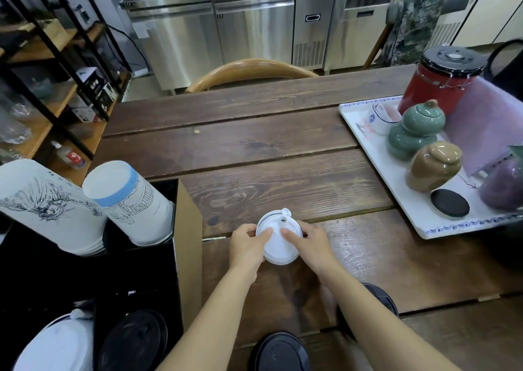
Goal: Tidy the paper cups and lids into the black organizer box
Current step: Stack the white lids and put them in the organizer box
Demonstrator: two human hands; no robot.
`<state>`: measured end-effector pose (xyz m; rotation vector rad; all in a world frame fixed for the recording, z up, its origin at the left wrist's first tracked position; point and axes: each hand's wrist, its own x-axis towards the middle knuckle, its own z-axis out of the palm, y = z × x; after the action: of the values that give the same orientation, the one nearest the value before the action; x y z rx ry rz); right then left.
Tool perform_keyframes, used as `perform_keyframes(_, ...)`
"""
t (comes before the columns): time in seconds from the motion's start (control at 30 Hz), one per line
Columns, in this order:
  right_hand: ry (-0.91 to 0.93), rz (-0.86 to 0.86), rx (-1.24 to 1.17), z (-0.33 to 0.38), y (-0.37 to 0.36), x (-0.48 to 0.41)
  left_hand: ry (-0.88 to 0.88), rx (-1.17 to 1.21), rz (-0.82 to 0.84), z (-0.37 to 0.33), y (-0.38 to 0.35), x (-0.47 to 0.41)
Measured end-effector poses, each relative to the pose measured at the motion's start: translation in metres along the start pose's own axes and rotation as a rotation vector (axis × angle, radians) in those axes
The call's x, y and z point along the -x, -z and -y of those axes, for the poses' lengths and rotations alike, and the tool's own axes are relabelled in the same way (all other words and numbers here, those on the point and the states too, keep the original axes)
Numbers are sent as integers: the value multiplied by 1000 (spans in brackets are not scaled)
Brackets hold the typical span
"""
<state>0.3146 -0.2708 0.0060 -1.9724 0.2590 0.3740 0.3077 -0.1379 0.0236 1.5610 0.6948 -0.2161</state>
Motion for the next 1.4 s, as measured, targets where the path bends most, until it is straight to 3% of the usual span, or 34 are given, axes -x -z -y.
perform_keyframes(0.2,-9,65,102,-2,1,-5,85,-3,35,1,2,0)
perform_keyframes(0.47,1,109,-41,-2,3,-4,114,5,77,-2,3,1)
perform_keyframes(0.8,-12,93,8,-3,3,-10,168,17,76,-3,3,0)
perform_keyframes(1.07,28,79,-171,-1,3,0,254,77,97,-10,2,2)
perform_keyframes(1.4,126,16,-400,12,13,15,190,135,154,-24,12,19)
